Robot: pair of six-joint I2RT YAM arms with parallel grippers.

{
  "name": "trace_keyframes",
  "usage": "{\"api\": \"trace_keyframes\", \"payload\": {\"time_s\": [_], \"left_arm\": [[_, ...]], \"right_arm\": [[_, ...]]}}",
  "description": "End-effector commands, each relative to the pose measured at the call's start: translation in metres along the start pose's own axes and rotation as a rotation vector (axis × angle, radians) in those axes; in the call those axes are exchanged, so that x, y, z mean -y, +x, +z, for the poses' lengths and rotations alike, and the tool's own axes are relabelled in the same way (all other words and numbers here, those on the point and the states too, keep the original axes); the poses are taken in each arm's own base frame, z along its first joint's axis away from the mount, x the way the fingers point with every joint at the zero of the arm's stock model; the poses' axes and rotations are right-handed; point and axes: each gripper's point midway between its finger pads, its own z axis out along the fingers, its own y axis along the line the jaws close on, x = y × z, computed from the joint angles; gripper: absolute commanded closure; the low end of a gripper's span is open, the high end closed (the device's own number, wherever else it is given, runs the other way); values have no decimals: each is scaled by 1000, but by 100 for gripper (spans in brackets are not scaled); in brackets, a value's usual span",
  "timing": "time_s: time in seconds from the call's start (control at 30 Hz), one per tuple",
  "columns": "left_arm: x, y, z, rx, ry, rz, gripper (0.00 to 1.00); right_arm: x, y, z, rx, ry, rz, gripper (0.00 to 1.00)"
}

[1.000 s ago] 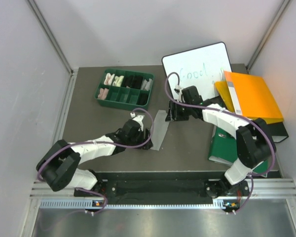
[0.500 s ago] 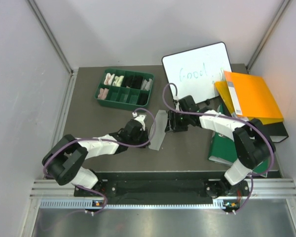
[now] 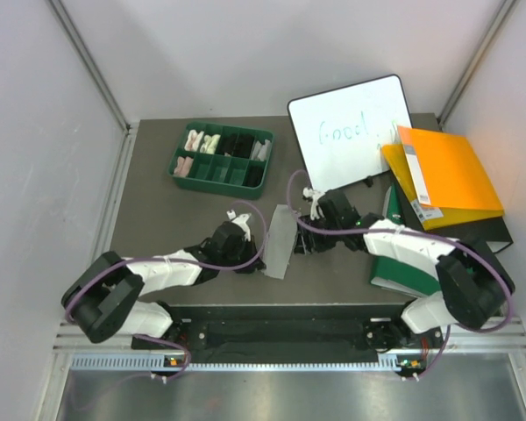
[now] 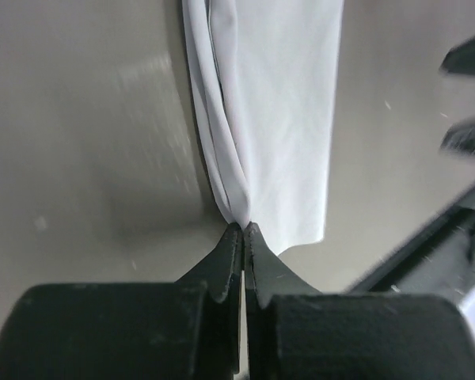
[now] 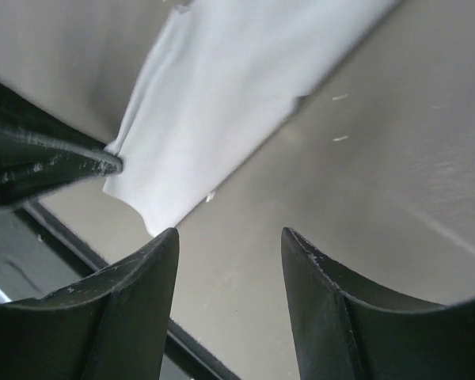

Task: Roll the underwear
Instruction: Roll the underwear to the center of the board.

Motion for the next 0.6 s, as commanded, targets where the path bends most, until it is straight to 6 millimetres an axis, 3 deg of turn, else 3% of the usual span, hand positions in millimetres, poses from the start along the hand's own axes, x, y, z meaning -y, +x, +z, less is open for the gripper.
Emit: {"api": "trace_keyframes", "payload": {"time_s": [0.0, 0.03, 0.1, 0.17, 0.2, 0.27, 0.3, 0.57], "left_arm": [[18, 10, -18, -30, 66, -163, 100], [16, 14, -21, -49, 52, -184, 100], [17, 15, -26, -52, 38, -233, 100], [19, 13, -30, -51, 37, -260, 100], [17, 16, -32, -70, 19, -296, 100], [20, 17, -34, -91, 25, -323, 100], [20, 15, -34, -92, 26, -354, 100], [11, 20, -39, -169, 81, -537, 100]], "right_arm": [[-37, -8, -9, 147, -65, -216, 45], [-37, -3, -11, 166, -58, -242, 45], [-60, -1, -11, 237, -105, -318, 45], [-63, 5, -9, 283, -85, -382, 45], [-77, 7, -8, 315, -114, -420, 44], [-79, 15, -2, 317, -118, -447, 43], [-91, 19, -1, 323, -150, -468, 43], [-110, 27, 12, 363, -67, -561, 42]]}}
